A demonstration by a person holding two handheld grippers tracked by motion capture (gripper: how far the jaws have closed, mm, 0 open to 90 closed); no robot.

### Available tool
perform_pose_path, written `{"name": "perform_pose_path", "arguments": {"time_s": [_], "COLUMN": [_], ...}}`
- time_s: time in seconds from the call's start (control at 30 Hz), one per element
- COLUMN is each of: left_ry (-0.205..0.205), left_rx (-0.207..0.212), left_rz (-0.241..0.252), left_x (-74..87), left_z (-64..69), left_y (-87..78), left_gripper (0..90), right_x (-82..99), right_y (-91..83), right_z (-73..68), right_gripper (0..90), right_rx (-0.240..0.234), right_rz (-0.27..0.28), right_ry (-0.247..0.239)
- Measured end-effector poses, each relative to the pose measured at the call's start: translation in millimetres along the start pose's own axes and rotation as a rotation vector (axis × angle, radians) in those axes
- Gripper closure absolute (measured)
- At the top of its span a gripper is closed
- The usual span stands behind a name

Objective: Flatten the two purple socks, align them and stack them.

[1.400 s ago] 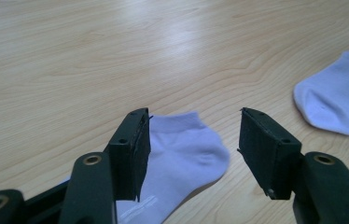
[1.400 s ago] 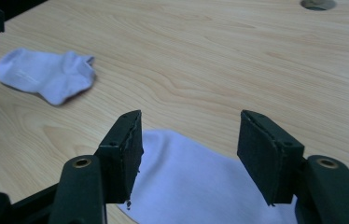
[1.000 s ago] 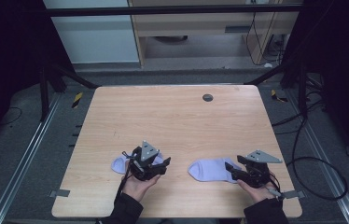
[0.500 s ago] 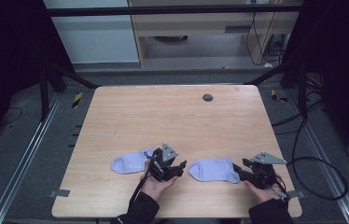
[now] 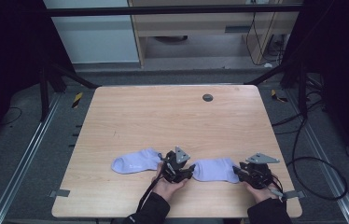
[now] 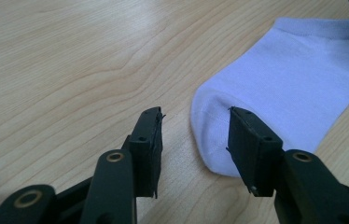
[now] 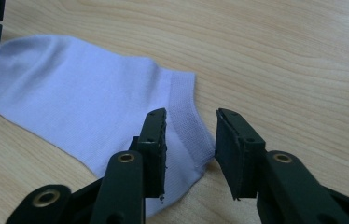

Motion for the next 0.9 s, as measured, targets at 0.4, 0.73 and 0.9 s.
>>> {"name": "perform_pose_path", "arguments": {"time_s": [0.4, 0.73, 0.9], "left_ry": [-0.009, -0.027, -0.006], "left_rx": [0.016, 0.043, 0.045], "left_rz": [-0.047, -0.016, 0.002], "left_x": [5.7, -0.2, -5.2], "left_z": [7.2, 6.5, 3.9], "left_y": [11.0, -1.1, -16.0], "left_gripper": [74.3, 88.1, 88.1], "right_x": [3.9, -2.6, -13.1], "right_y": [8.6, -1.8, -19.3], "right_z": [8.6, 3.8, -8.5], "right_gripper": [74.4, 85.0, 85.1], "right_rx": [0.036, 0.001, -0.043], "right_rz": [-0.043, -0.027, 0.027], "right_ry": [-0.011, 0.009, 0.005]}}
Point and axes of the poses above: each handheld gripper's, and its own axes: y roughly forward along the jaws, x roughly out of its underside, z roughly to its right, the point moved 9 cm from there along y, roughly forward along the jaws, and after that the axes turned 6 degrees about y, right-handed, at the moved point
